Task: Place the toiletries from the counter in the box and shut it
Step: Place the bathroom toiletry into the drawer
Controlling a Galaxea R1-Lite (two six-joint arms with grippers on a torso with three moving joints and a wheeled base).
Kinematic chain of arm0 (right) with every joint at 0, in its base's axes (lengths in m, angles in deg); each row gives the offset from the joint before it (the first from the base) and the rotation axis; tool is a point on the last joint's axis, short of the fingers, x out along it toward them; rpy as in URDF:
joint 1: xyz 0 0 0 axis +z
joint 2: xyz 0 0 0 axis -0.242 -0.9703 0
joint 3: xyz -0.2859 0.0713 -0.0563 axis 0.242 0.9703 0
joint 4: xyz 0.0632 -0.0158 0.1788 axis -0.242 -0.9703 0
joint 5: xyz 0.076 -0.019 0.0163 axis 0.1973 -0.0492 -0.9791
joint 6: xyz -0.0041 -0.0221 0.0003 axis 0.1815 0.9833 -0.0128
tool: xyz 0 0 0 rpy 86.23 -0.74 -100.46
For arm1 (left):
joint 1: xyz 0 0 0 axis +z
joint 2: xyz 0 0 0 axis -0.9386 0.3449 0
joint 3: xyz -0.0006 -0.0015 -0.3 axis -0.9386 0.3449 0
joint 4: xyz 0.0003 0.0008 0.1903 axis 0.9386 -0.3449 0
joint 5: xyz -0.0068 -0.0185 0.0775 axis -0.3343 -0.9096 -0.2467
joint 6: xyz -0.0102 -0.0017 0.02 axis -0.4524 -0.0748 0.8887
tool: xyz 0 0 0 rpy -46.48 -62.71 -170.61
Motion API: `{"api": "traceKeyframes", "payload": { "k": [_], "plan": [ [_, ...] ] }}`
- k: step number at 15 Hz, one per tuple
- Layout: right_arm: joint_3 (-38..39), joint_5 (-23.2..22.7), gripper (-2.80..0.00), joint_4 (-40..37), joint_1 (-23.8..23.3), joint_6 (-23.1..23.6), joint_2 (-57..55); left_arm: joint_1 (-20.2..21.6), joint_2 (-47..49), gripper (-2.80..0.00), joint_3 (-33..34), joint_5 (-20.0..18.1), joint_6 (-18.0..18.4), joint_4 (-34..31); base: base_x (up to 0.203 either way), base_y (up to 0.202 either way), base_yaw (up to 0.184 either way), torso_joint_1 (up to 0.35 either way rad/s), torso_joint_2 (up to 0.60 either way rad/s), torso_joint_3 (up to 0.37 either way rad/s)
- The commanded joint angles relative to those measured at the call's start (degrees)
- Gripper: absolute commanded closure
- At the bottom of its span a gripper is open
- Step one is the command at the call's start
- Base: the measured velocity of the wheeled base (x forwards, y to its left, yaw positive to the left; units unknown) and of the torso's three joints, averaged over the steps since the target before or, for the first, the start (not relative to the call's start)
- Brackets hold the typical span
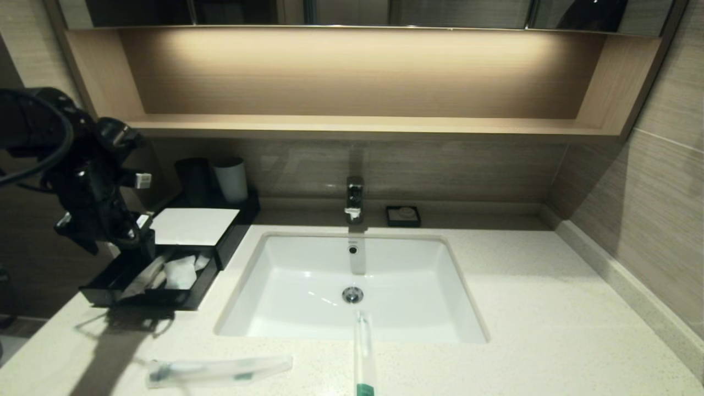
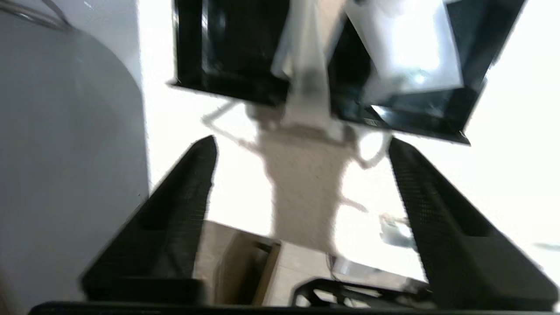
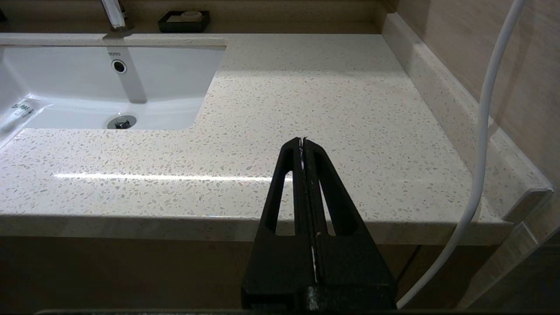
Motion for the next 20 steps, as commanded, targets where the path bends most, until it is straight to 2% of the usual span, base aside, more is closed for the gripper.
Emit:
{"api": "traceKeyframes", "payload": {
  "k": [1, 4, 8, 15, 17, 20],
  "plan": [
    [0.1, 0.0, 0.00, 0.0, 0.0, 0.0, 0.0, 0.0, -4.0, 0.00, 1.4, -3.2, -3.1, -1.9, 0.000, 0.000, 0.000, 0.000, 0.00, 0.000],
    [0.1, 0.0, 0.00, 0.0, 0.0, 0.0, 0.0, 0.1, -6.6, 0.00, 5.9, -6.2, -10.4, -2.2, 0.000, 0.000, 0.000, 0.000, 0.00, 0.000],
    [0.1, 0.0, 0.00, 0.0, 0.0, 0.1, 0.0, 0.5, -9.8, 0.00, 12.5, -10.4, -16.0, -1.6, 0.000, 0.000, 0.000, 0.000, 0.00, 0.000],
    [0.1, 0.0, 0.00, 0.0, 0.0, 0.0, 0.0, 2.0, -11.7, 0.00, 21.4, -10.7, -19.1, 6.1, 0.000, 0.000, 0.000, 0.000, 0.00, 0.000],
    [0.1, 0.0, 0.00, 0.0, 0.0, 0.0, 0.0, 2.3, -11.1, 0.00, 22.8, -9.9, -19.2, 9.6, 0.000, 0.000, 0.000, 0.000, 0.00, 0.000],
    [0.1, 0.0, 0.00, 0.0, 0.0, 0.0, 0.0, 3.5, -10.8, 0.00, 24.4, -9.5, -19.1, 10.8, 0.000, 0.000, 0.000, 0.000, 0.00, 0.000]
  ]
}}
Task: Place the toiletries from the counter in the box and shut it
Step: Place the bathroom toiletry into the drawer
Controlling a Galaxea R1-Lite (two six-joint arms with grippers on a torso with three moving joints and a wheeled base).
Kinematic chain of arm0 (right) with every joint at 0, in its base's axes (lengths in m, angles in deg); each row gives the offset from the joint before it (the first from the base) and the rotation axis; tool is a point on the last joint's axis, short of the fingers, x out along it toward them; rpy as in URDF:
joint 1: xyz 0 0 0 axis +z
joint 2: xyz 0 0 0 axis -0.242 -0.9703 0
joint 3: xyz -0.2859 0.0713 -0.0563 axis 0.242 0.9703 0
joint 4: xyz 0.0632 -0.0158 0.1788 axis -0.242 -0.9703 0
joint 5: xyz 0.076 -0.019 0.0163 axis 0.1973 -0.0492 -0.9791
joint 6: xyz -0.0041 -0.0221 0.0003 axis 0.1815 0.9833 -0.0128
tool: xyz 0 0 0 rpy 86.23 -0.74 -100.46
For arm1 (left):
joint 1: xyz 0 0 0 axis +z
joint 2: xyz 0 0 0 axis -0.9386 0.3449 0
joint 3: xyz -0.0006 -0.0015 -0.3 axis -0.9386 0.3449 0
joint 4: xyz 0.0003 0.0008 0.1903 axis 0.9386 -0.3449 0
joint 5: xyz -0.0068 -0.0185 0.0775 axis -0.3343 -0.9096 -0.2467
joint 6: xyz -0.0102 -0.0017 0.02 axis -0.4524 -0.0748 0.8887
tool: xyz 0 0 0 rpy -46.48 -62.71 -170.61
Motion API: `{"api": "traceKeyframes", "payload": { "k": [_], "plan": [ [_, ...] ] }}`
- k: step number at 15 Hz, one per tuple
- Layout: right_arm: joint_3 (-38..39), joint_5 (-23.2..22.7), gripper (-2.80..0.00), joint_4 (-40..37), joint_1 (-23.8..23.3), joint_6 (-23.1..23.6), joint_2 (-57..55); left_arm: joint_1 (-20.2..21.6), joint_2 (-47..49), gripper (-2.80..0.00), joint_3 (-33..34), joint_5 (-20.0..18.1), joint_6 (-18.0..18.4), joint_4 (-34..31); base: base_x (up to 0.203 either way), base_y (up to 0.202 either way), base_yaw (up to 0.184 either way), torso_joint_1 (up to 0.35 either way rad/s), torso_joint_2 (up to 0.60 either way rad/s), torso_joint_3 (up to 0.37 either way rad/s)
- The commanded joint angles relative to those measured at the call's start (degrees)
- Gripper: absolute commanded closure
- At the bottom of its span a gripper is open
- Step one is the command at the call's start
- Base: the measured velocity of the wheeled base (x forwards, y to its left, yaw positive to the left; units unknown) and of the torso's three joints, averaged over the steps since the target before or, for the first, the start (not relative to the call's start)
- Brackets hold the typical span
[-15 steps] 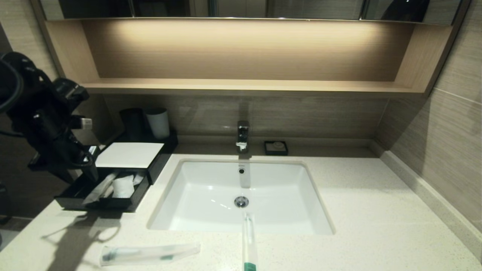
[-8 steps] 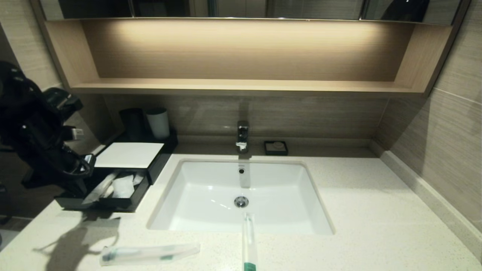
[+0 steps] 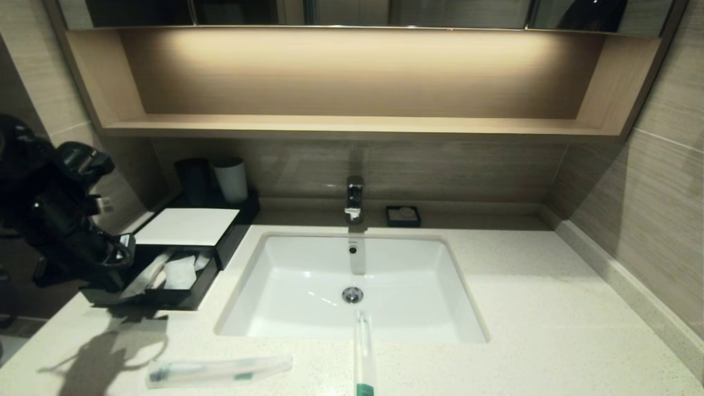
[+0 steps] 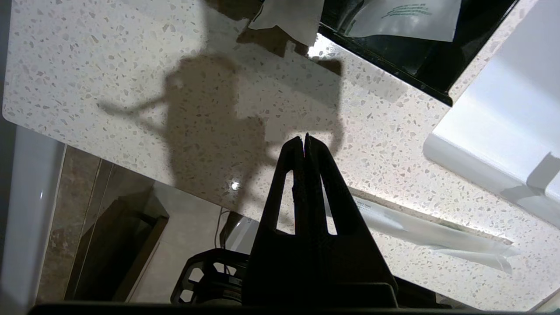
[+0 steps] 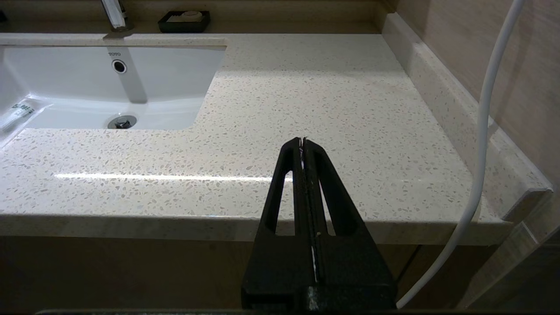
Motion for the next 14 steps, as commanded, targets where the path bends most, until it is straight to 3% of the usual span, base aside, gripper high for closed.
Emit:
{"api": "traceKeyframes", "payload": {
  "k": [1, 14],
  "plan": [
    [0.1, 0.0, 0.00, 0.0, 0.0, 0.0, 0.0, 0.7, 0.8, 0.00, 0.6, 0.0, 0.3, 0.6, 0.000, 0.000, 0.000, 0.000, 0.00, 0.000],
    [0.1, 0.0, 0.00, 0.0, 0.0, 0.0, 0.0, 2.3, 7.3, 0.00, -0.8, 0.4, 0.7, 4.7, 0.000, 0.000, 0.000, 0.000, 0.00, 0.000]
  ]
}}
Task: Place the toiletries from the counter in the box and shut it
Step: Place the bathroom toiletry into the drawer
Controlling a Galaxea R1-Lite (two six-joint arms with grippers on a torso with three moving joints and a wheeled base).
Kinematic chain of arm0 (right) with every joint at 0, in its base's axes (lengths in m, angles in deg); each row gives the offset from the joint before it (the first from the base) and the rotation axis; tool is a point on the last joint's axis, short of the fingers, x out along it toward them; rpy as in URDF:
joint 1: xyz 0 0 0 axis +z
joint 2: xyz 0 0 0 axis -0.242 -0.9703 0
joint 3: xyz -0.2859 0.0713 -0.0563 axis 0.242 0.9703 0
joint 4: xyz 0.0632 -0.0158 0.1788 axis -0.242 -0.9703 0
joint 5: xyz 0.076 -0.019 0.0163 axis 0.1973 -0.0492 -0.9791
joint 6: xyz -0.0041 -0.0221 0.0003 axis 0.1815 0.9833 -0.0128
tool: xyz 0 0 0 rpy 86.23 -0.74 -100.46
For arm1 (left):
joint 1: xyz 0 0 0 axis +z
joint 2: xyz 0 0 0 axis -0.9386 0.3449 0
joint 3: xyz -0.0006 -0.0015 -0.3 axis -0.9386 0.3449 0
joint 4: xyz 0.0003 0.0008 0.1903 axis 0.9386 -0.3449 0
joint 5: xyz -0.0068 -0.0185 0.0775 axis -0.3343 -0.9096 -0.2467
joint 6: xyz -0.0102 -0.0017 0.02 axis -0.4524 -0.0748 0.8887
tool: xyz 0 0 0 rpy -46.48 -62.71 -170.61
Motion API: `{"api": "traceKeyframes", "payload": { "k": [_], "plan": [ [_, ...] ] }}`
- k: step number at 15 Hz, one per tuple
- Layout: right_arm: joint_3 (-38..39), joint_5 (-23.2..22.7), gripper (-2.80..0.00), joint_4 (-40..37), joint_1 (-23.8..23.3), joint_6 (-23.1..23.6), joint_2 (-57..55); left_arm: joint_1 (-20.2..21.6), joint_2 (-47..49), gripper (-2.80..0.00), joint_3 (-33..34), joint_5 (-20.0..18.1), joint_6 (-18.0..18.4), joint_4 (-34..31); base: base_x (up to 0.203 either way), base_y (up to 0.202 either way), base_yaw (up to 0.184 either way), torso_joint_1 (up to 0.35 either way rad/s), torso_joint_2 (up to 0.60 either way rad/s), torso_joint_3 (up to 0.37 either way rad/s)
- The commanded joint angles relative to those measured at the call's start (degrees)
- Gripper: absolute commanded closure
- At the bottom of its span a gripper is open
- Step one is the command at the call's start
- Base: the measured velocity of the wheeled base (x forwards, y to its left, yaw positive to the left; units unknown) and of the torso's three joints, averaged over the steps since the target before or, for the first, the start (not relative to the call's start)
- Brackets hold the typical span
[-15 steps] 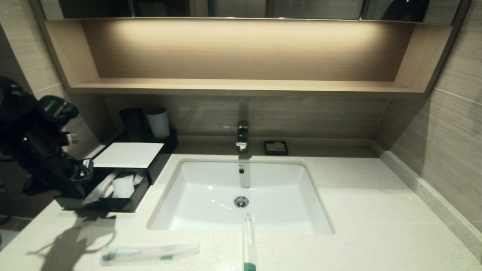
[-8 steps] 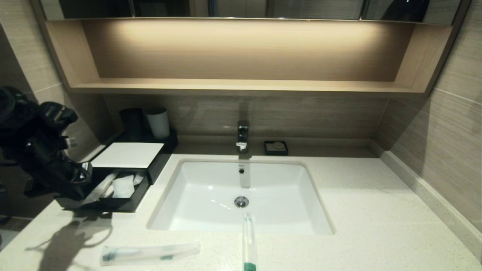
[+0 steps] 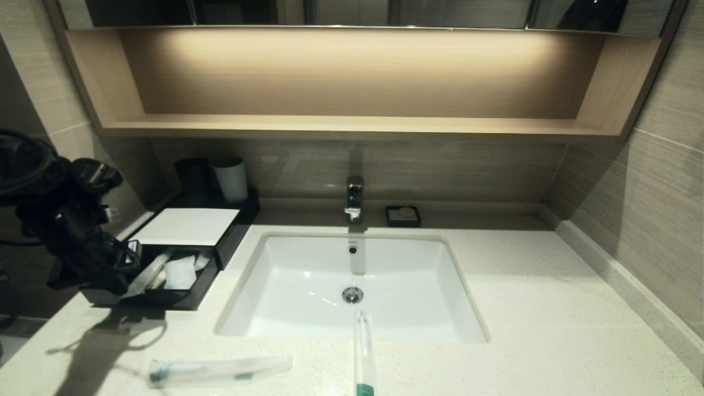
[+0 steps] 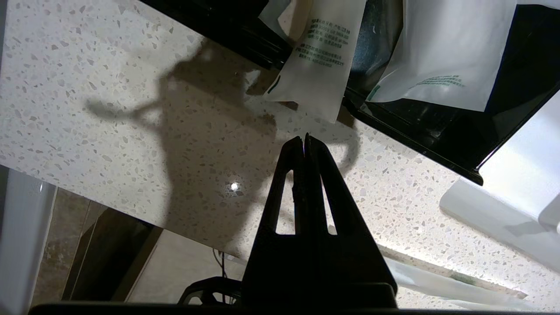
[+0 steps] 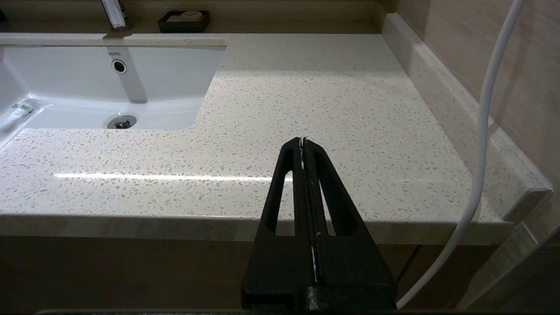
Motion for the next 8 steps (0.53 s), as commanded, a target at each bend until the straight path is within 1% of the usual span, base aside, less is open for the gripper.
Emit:
{"api": "traceKeyframes", "payload": {
  "k": [1, 8],
  "plan": [
    [0.1, 0.0, 0.00, 0.0, 0.0, 0.0, 0.0, 0.0, 0.9, 0.00, -0.3, 0.0, -0.1, -0.3, 0.000, 0.000, 0.000, 0.000, 0.00, 0.000],
    [0.1, 0.0, 0.00, 0.0, 0.0, 0.0, 0.0, 0.0, 1.1, 0.00, -0.3, 0.0, -0.1, -0.4, 0.000, 0.000, 0.000, 0.000, 0.00, 0.000]
  ]
}}
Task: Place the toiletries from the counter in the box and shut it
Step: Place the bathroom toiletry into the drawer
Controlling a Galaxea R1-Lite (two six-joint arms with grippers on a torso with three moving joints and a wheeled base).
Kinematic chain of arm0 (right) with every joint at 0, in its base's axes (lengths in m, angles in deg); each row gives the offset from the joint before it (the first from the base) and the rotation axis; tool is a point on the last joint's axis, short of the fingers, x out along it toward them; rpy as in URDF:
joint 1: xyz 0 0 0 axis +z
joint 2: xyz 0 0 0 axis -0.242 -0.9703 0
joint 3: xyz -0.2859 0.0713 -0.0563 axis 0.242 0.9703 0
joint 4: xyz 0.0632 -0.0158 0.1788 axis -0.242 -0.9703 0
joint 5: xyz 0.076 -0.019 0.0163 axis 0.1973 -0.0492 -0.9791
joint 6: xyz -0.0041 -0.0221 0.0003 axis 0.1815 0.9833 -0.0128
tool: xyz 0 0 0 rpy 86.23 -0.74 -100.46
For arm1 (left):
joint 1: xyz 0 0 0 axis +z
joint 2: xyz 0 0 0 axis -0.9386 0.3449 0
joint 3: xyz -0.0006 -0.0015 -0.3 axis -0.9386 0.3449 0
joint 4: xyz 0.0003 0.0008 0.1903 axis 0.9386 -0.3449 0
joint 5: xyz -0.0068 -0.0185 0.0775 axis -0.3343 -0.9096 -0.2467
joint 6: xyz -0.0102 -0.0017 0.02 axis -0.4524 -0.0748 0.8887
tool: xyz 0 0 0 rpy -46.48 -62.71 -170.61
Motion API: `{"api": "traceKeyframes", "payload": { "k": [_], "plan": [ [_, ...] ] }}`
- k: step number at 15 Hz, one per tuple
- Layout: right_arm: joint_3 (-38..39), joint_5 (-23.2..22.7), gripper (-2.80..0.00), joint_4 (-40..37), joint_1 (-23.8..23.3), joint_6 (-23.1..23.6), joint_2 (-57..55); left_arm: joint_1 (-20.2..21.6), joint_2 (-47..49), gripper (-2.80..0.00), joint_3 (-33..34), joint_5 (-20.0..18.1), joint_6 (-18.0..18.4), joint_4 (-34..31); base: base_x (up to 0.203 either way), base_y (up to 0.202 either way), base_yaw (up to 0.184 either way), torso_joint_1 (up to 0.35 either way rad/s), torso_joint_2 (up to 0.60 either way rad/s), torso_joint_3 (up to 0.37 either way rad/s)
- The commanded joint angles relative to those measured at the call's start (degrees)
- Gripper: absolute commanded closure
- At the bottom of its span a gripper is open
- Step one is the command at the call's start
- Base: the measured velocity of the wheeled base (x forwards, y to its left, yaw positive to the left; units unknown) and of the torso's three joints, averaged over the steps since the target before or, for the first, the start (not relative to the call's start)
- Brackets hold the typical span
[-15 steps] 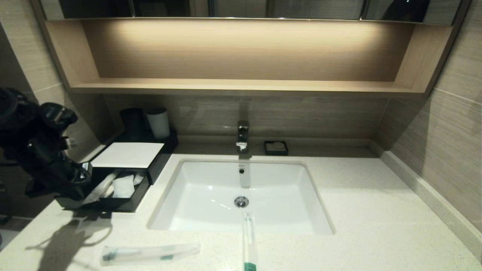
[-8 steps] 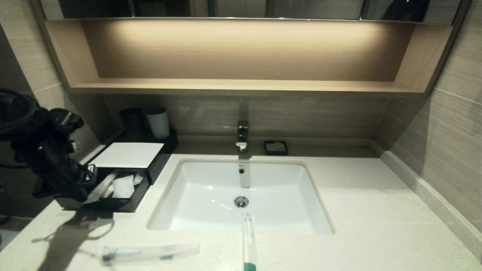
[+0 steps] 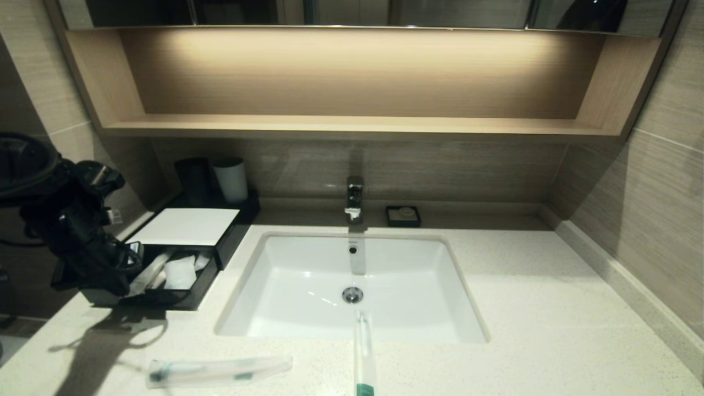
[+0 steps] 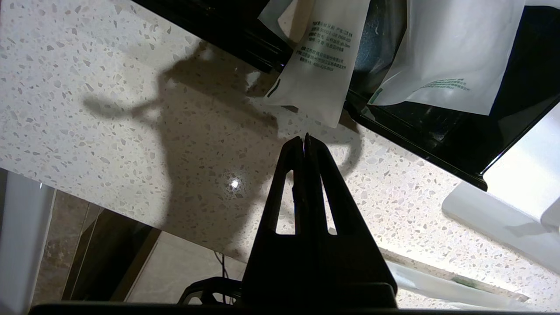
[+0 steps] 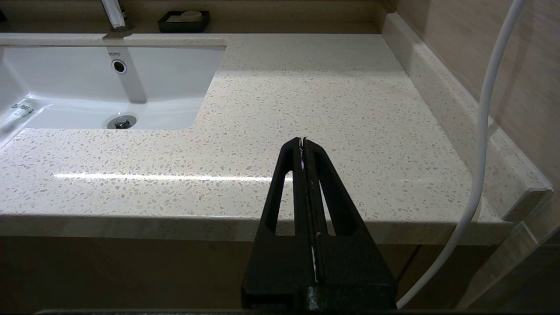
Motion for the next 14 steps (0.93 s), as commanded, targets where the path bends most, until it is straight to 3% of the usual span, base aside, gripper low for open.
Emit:
{"api": "traceKeyframes", "payload": {
  "k": [1, 14],
  "plan": [
    [0.1, 0.0, 0.00, 0.0, 0.0, 0.0, 0.0, 0.0, 0.4, 0.00, 0.0, 0.0, -0.1, -0.3, 0.000, 0.000, 0.000, 0.000, 0.00, 0.000],
    [0.1, 0.0, 0.00, 0.0, 0.0, 0.0, 0.0, 0.0, 2.4, 0.00, -0.1, 0.1, -0.2, 1.1, 0.000, 0.000, 0.000, 0.000, 0.00, 0.000]
  ]
}}
